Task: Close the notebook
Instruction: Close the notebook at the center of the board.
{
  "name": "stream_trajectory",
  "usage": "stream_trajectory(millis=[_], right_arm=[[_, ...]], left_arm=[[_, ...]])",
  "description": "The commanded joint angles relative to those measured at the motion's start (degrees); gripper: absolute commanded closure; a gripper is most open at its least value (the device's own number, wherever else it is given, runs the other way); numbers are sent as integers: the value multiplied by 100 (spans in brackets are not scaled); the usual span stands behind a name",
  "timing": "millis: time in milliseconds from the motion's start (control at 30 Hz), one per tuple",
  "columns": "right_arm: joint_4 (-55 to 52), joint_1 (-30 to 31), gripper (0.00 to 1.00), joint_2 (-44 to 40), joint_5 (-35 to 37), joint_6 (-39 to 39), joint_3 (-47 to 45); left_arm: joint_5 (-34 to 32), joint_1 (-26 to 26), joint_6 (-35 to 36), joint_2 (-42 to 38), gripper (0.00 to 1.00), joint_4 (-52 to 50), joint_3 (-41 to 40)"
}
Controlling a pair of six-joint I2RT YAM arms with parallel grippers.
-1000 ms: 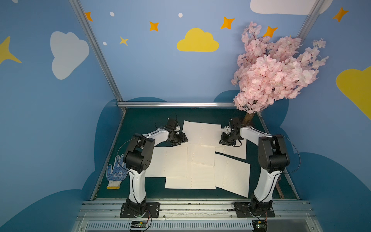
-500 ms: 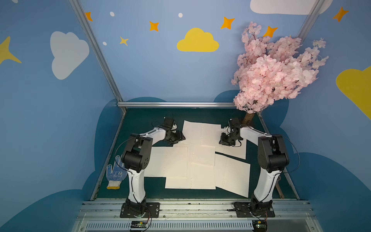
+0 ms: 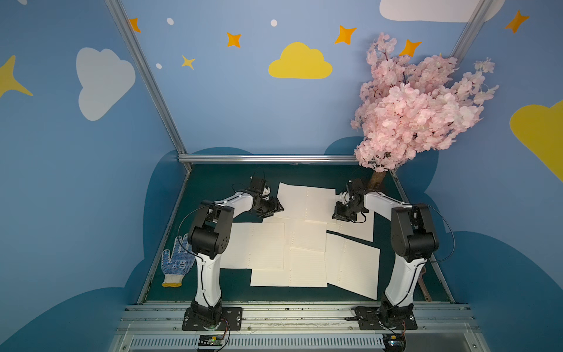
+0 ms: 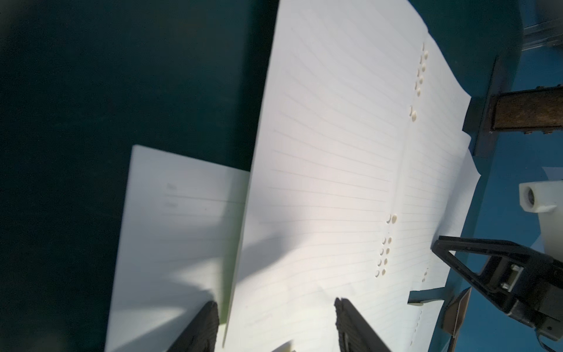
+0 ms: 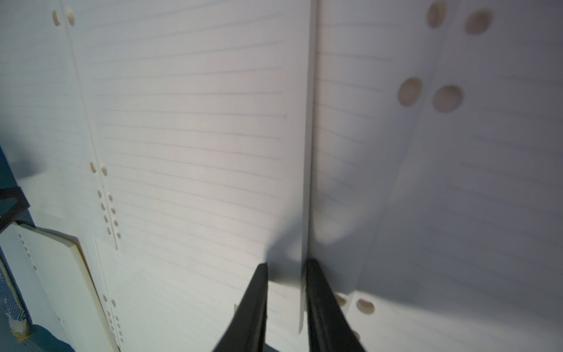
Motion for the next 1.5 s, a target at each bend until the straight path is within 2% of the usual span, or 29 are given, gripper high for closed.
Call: stream_trajectory(millis=[0, 233, 633, 1467], right_arm=[[-153, 44, 76, 142, -111, -51, 170], [-153, 56, 77, 172, -167, -49, 168], [-162, 75, 77, 199, -238, -69, 179], [-127, 117, 77, 217, -313, -89, 148]], left_arm=[[198, 17, 77, 109, 37, -53, 122], [337, 16, 105, 154, 39, -75, 170], [790, 21, 107, 44, 49, 302, -21], [1020, 173, -5, -314, 47, 771, -440]])
